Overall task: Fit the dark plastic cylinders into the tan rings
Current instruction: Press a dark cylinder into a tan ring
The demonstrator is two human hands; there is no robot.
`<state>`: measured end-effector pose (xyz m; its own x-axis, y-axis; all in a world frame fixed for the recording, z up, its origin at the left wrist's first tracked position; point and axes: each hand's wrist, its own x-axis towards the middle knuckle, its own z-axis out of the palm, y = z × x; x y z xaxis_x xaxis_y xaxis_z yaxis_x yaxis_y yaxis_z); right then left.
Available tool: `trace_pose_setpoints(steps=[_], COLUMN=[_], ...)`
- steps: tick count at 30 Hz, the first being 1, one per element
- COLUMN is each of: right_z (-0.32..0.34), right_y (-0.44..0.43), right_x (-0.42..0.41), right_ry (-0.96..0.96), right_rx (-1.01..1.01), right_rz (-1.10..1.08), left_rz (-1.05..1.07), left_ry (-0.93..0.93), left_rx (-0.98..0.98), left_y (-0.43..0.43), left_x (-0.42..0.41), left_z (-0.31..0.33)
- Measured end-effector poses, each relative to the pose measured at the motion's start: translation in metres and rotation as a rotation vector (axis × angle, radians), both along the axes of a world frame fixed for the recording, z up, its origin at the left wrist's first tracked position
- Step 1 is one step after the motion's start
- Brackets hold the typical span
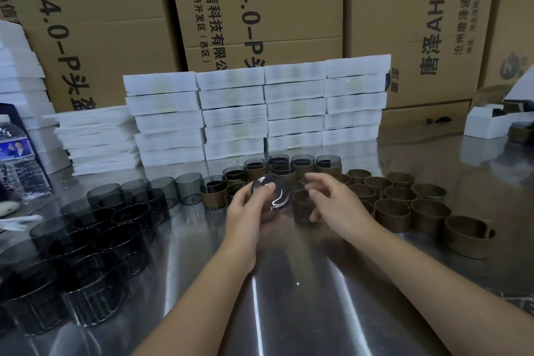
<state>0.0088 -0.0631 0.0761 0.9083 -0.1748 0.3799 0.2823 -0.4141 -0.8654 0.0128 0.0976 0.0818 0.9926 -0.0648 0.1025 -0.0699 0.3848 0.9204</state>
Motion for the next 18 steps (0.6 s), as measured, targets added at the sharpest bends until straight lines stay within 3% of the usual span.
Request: trace_pose_setpoints(steps=[6,18], right_z=[-0.009,-0.006], right_y=[-0.001,0.007], right_x=[-0.003,-0.013], right_ry=[0.166,0.05], right_rx=[-0.43,-0.55], right_rz=[-0.038,-0.087], left_rz=[0.066,0.088], left_ry=[0.072,0.075], left_rx=[-0.094,-0.08], left_y=[0.006,0.006], left_x=[0.006,0.004], left_z=[0.0,0.0])
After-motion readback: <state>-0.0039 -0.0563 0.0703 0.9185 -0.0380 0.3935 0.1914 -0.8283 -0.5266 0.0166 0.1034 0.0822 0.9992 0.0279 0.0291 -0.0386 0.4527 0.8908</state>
